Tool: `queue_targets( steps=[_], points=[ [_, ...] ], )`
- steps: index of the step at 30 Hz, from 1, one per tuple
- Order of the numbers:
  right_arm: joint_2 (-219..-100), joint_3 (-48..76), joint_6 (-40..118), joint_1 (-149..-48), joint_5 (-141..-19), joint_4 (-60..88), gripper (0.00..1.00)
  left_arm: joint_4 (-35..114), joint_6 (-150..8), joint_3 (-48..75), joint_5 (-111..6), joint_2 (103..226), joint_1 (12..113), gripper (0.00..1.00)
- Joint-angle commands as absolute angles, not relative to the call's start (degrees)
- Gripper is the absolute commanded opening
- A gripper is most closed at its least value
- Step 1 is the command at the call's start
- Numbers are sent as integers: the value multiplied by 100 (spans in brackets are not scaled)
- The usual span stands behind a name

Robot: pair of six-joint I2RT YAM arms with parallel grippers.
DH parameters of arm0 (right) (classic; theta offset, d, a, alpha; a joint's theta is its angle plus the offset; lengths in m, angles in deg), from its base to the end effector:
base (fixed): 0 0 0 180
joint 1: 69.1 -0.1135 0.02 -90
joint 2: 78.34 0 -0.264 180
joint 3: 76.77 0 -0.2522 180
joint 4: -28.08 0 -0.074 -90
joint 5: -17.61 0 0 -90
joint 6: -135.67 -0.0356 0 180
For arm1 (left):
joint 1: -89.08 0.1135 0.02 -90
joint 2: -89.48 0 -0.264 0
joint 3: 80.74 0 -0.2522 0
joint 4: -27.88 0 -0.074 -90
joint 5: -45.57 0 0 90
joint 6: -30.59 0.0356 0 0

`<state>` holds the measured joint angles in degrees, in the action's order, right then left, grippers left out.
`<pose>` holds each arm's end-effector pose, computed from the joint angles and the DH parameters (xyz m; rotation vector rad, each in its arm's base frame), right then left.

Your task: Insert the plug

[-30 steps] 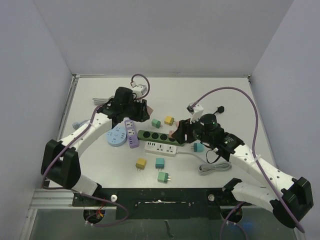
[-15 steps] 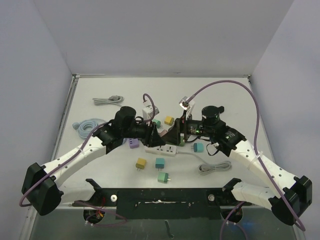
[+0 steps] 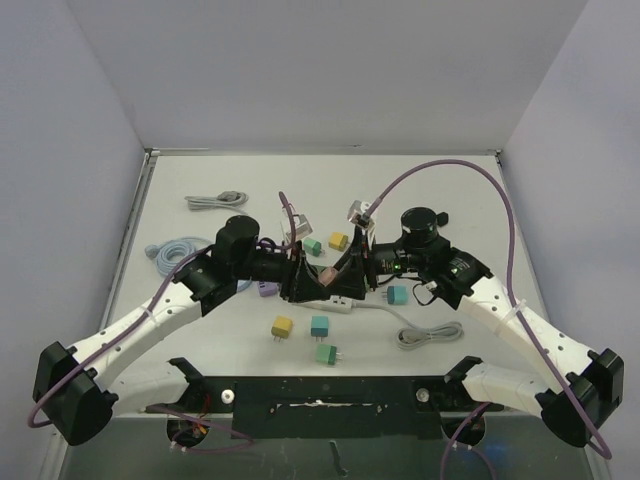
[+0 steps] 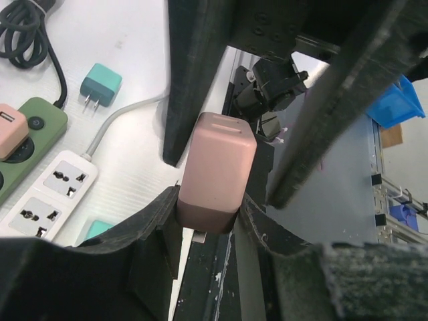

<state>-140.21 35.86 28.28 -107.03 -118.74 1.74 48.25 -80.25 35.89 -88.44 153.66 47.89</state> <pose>0.1724 0.1670 0.3354 -0.9361 1.8604 1.3966 0.1719 -0.1833 0.3116 0.9166 1.9090 -1.4272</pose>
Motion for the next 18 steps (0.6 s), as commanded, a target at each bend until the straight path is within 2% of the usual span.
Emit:
queue_targets(
  steps=[1, 5, 7, 8, 10, 12, 14, 18],
  points=[
    [-14081, 3105, 3606, -10745, -12704, -64, 45, 4612, -7847, 3464, -9164, 15088, 4777, 18],
    [-14116, 2984, 3803, -10750, -12802, -128, 22, 4954, -7741, 3341, -8974, 15091, 4777, 21],
    [-14192, 2874, 3987, -10754, -12774, -293, 11, 5179, -7709, 3285, -8781, 15086, 4777, 29],
    [-14230, 2812, 4165, -10759, -12703, -382, 6, 5278, -7675, 3254, -8639, 15066, 4784, 36],
    [-14288, 2754, 4445, -10763, -12468, -512, 4, 5576, -7585, 3198, -8147, 14991, 4786, 49],
    [-14327, 2782, 4935, -10767, -12117, -634, 3, 5966, -7530, 3163, -7296, 14833, 4792, 57],
    [-14366, 2899, 5474, -10778, -11636, -657, 0, 6314, -7567, 3233, -6220, 14575, 4807, 61],
    [-14756, 2864, 6177, -10777, -10555, -689, 0, 6701, -7931, 3644, -4017, 13836, 4829, 63]
  ],
)
